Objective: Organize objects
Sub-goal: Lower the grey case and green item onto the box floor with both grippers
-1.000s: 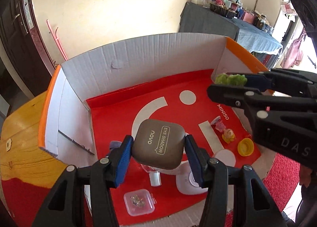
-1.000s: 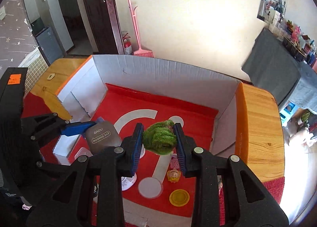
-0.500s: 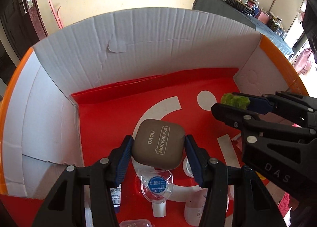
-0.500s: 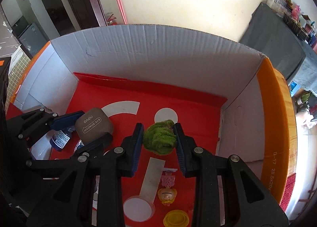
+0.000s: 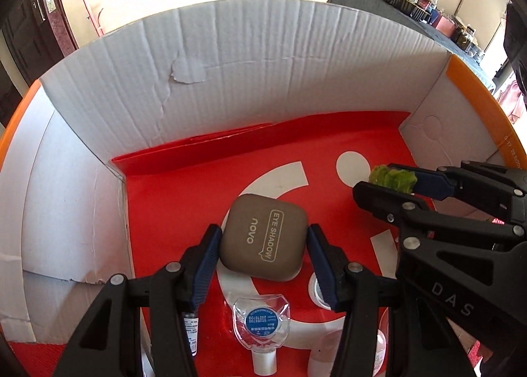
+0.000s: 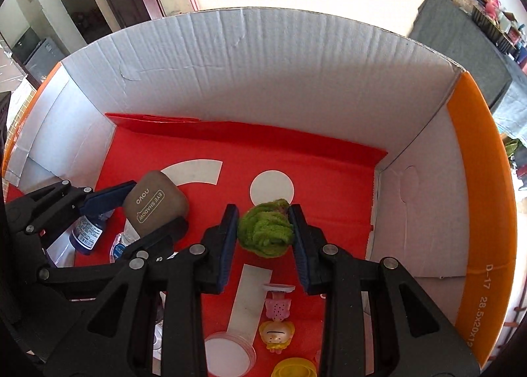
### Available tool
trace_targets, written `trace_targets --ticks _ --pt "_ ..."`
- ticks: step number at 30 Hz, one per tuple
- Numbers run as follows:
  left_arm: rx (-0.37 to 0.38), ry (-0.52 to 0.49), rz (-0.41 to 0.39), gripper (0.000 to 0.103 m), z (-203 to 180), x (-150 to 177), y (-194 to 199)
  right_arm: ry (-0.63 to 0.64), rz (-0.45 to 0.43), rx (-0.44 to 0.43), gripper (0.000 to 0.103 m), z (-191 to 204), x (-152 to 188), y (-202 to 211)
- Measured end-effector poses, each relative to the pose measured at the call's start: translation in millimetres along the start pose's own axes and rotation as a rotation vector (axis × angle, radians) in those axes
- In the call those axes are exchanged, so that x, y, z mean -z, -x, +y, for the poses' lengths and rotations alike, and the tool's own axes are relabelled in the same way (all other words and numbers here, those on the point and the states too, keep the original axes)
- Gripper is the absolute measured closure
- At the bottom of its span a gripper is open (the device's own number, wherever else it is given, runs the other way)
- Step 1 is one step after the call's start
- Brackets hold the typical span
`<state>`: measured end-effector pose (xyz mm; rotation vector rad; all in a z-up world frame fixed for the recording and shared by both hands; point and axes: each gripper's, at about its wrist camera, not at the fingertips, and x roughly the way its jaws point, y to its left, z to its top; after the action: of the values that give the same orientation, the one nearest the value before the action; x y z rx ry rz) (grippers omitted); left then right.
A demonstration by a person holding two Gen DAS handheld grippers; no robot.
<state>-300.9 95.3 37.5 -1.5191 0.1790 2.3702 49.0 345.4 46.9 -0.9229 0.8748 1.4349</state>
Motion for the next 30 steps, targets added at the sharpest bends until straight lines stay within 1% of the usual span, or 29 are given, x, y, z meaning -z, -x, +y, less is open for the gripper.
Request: trace_targets --ticks 7,8,11,28,29,30 --pt "-0.008 -0.011 0.002 0.047 -4 2 1 -0.014 0.013 0.000 0.073 -1 2 -7" --pt "-0.011 -0.014 0.001 0.047 -8 -4 -1 -0.015 0.016 0.000 0.073 -2 1 -9" --pt "-0.016 -0.017 0.000 0.047 -11 -4 -1 -0.022 0.023 -0.004 0.073 -3 3 -12" --pt "-0.014 -0.014 -0.003 0.047 -14 -3 0 -0.026 0.028 0.004 0.072 -5 7 -8" --pt "-0.019 -0.014 -0.002 0.046 -14 -2 0 -0.026 0.029 0.005 0.070 -5 7 -8" --pt "-0.024 -0.014 -0.002 0.046 -13 -1 1 -0.026 0.029 0.006 0.064 -4 6 -9"
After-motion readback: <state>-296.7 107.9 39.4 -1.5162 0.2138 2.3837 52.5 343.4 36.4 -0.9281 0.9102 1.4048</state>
